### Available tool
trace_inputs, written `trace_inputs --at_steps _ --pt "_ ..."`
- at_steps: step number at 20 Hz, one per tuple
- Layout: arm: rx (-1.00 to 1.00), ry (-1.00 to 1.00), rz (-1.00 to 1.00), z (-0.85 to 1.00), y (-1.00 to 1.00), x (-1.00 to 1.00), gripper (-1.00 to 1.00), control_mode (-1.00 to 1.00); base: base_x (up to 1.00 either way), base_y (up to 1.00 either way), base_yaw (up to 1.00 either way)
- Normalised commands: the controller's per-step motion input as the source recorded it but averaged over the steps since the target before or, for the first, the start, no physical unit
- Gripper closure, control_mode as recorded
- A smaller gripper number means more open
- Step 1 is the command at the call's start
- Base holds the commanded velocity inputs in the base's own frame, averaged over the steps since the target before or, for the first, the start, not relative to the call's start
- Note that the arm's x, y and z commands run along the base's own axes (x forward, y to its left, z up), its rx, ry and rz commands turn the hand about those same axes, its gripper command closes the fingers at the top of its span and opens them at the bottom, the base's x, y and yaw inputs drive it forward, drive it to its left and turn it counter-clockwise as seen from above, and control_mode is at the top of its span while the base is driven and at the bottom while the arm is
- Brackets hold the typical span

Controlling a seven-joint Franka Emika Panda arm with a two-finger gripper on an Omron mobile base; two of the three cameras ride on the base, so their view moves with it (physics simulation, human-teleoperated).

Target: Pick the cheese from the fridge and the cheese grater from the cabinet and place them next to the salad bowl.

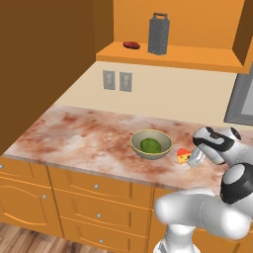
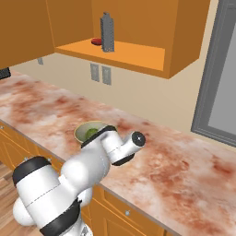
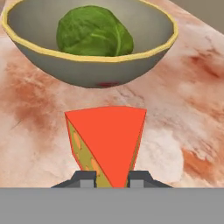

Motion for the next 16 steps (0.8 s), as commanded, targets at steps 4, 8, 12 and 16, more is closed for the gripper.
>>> trace_inputs --at_steps 4,8,12,16 --pt "-0.01 0.00 0.16 -0.34 -0.08 0.30 -1.00 -1.00 0.00 0.00 0.00" --pt "-0.02 0.00 0.13 -0.25 0.00 0.17 -1.00 -1.00 0.00 0.00 0.00" --pt "-0.03 0.00 0.06 -0.19 0.00 0.09 -1.00 -1.00 0.00 0.00 0.00" --pt "-0.01 0.00 0.00 -0.02 -0.04 0.04 -1.00 -1.00 0.00 0.00 0.00"
